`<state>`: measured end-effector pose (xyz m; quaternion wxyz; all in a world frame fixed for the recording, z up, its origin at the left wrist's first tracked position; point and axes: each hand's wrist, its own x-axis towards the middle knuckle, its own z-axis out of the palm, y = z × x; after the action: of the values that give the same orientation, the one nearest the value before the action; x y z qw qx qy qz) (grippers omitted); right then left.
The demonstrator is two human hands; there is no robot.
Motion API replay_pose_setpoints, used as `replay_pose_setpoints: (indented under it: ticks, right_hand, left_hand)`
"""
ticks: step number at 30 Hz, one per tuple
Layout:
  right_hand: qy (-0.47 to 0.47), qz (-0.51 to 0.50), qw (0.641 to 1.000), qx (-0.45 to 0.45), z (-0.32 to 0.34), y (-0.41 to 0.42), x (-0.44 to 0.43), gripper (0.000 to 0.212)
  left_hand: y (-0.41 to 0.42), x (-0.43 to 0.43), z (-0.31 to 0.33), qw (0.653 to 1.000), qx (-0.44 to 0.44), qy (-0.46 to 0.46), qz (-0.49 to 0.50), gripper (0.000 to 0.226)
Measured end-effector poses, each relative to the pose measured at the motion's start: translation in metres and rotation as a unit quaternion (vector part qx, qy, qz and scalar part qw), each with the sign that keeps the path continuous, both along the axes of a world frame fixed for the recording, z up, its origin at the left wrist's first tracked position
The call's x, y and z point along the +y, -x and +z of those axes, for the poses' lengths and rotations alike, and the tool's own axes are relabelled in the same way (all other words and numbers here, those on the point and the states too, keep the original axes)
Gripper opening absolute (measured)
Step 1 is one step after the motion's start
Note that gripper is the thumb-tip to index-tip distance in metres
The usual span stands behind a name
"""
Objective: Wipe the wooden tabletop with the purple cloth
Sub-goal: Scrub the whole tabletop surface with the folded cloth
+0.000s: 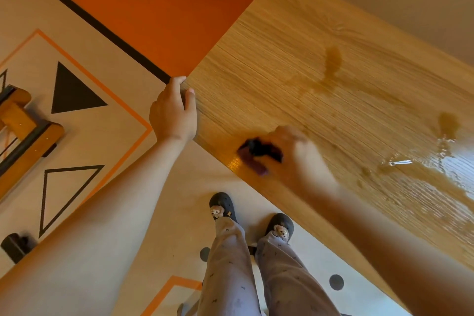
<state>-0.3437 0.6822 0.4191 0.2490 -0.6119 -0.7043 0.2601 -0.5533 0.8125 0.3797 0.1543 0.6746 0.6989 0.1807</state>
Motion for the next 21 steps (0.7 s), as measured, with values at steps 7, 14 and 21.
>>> replay_pose_setpoints:
  ticks: [7,14,21]
  right_hand:
    - [0.017,-0.192,0.978,-0.078,0.005,-0.091,0.052,0.022]
    - [0.031,-0.015,0.999,-0.002,0.004,-0.023,0.008,0.019]
    - [-0.008,0.038,0.999,-0.029,-0.003,-0.03,0.032,0.022]
  left_hand:
    - [-0.001,-0.001,0.002,1.0,0.004,-0.001,-0.009,0.036]
    - [-0.011,0.008,0.01,0.997,0.046,0.016,-0.067,0.043]
    - [-0.059,0.022,0.009,0.997,0.056,0.008,-0.059,0.053]
